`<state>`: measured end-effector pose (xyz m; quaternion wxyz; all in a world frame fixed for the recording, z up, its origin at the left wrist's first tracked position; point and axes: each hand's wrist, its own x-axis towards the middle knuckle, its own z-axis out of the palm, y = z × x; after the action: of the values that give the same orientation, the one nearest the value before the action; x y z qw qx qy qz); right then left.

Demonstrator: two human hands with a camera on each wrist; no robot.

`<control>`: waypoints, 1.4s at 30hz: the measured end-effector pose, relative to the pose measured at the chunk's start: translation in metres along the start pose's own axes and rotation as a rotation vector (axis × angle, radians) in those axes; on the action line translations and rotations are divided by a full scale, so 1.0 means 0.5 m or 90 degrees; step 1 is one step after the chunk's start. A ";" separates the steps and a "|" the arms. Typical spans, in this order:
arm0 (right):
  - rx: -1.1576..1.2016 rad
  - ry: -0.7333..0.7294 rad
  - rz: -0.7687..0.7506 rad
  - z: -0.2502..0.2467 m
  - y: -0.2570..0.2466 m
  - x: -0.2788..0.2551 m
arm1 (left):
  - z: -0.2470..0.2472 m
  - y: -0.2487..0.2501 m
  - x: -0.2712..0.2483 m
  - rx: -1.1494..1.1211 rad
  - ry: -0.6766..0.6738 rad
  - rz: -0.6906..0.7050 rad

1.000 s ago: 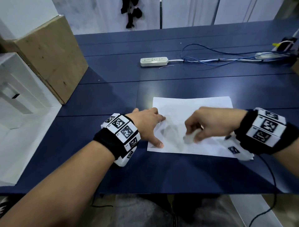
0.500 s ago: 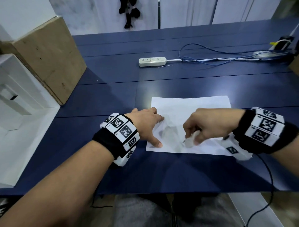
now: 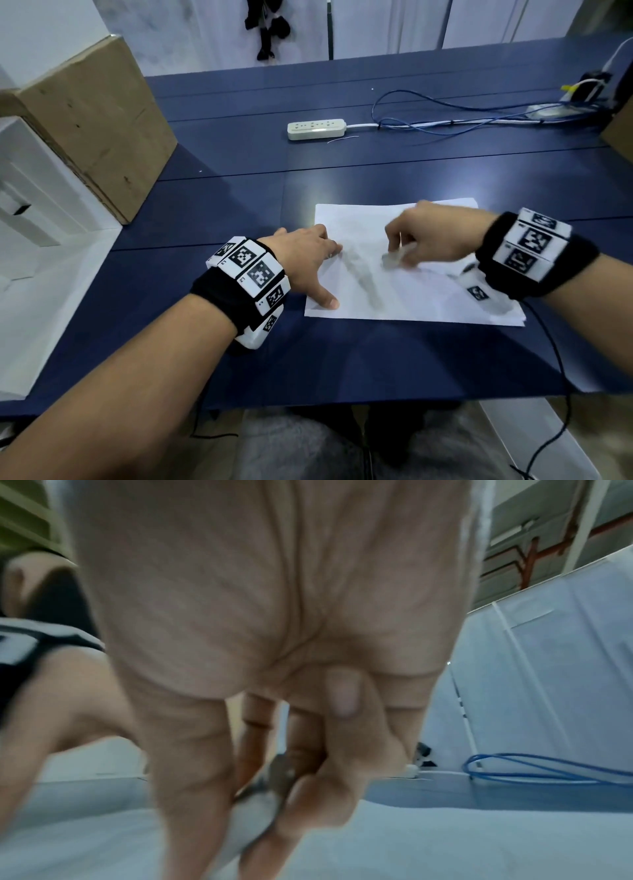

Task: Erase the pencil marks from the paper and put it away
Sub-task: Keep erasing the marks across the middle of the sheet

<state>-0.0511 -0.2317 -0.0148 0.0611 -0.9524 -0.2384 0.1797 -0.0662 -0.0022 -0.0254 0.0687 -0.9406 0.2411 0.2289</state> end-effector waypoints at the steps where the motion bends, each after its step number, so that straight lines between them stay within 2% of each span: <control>1: -0.006 0.029 0.031 -0.007 0.004 0.007 | -0.001 0.000 0.000 0.000 0.000 0.000; 2: -0.013 0.051 0.042 -0.008 0.008 0.011 | -0.001 0.001 -0.001 0.000 0.001 -0.001; 4: -0.004 0.050 -0.012 0.000 0.007 0.003 | 0.000 0.000 0.001 0.001 0.004 -0.003; 7: 0.065 -0.103 -0.101 0.025 -0.022 -0.036 | 0.003 -0.004 0.004 -0.003 0.003 -0.001; 9: 0.079 -0.143 -0.107 0.033 -0.030 -0.044 | 0.003 -0.004 0.005 -0.001 0.002 0.001; 12: 0.011 -0.030 -0.048 0.016 -0.013 -0.012 | 0.002 -0.003 0.003 0.001 0.002 -0.002; 15: 0.036 0.041 0.024 -0.002 0.005 0.005 | 0.001 -0.001 0.001 0.001 0.004 -0.001; 17: 0.024 0.017 -0.024 0.004 0.000 -0.007 | 0.002 -0.002 0.000 -0.003 0.005 -0.002; 19: 0.026 -0.073 -0.088 0.021 -0.019 -0.030 | 0.004 -0.004 0.001 -0.006 0.006 -0.002; 21: 0.039 -0.130 -0.102 0.033 -0.030 -0.039 | 0.004 -0.005 0.002 -0.006 0.006 0.001; 23: 0.021 -0.082 -0.079 0.028 -0.019 -0.021 | 0.003 -0.003 0.002 -0.006 0.003 0.002; 26: 0.033 0.027 0.013 0.005 0.005 0.012 | 0.002 -0.002 0.000 -0.008 0.005 0.001; 28: 0.029 0.055 0.028 0.003 0.009 0.014 | 0.002 -0.003 -0.001 -0.008 0.009 0.001; 30: -0.002 0.020 -0.023 0.011 -0.009 -0.008 | 0.003 -0.004 0.000 -0.011 0.009 -0.002; 32: 0.011 -0.061 -0.088 0.030 -0.034 -0.034 | 0.004 -0.003 0.001 -0.009 0.007 0.000; 34: 0.035 -0.115 -0.106 0.039 -0.047 -0.043 | 0.003 -0.002 0.001 -0.007 0.005 0.001; 36: 0.007 -0.053 -0.085 0.030 -0.036 -0.021 | 0.003 -0.002 0.001 -0.008 0.004 0.000; 39: 0.007 0.051 0.019 0.002 -0.007 0.014 | 0.003 -0.001 0.000 -0.008 0.006 -0.002; 40: 0.013 0.063 0.027 0.001 -0.001 0.017 | 0.002 -0.001 0.000 -0.006 0.006 -0.002; 42: 0.019 0.032 -0.027 0.008 -0.006 0.001 | 0.003 -0.003 0.000 -0.006 0.008 -0.003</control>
<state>-0.0534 -0.2284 -0.0182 0.0853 -0.9502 -0.2543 0.1583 -0.0661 -0.0006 -0.0269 0.0634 -0.9430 0.2380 0.2240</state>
